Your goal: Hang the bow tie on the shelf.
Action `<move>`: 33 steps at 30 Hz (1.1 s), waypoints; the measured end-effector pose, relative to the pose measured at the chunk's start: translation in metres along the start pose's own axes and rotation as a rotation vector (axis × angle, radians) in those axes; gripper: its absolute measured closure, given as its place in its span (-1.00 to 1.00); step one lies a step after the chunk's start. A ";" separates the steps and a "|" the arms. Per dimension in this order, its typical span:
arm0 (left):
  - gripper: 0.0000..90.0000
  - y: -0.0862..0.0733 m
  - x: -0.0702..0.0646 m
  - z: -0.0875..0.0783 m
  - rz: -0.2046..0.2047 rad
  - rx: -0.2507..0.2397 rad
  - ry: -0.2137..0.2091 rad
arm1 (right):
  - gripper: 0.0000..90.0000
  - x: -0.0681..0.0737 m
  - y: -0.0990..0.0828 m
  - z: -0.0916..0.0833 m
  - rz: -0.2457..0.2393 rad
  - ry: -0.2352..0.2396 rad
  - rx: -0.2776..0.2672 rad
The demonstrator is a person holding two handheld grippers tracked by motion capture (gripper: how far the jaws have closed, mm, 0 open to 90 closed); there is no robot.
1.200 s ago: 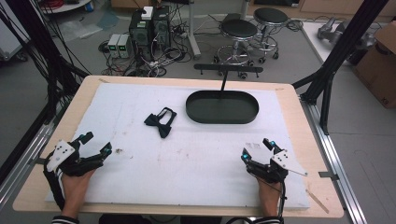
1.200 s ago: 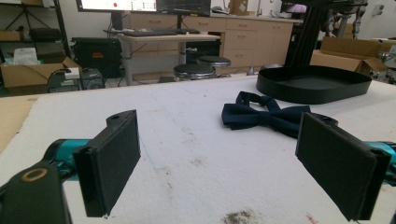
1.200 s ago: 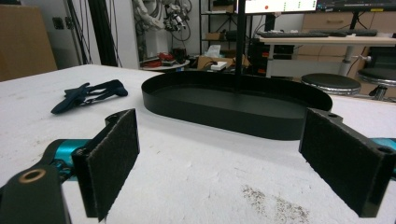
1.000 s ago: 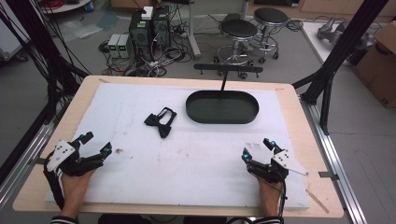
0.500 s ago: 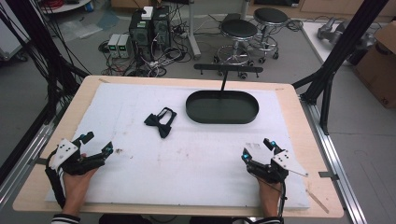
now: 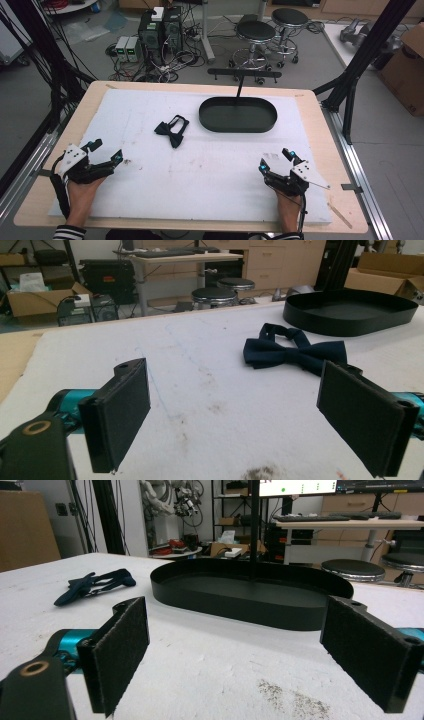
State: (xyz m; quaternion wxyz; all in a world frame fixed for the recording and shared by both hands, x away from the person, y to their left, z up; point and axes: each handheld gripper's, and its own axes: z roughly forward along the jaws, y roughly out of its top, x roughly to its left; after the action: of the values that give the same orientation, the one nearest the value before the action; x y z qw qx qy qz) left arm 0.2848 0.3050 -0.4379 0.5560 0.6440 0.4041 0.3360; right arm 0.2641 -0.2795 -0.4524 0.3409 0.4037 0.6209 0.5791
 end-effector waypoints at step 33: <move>-0.68 0.096 -0.026 0.104 0.148 0.356 -0.132 | -0.75 -0.001 0.000 0.000 -0.001 -0.002 -0.007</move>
State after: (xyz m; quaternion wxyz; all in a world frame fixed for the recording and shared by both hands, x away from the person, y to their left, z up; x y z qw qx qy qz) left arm 0.3787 0.2307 -0.3591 0.4324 0.7808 0.3713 0.2561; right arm 0.2646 -0.2803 -0.4524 0.3435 0.4027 0.6188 0.5805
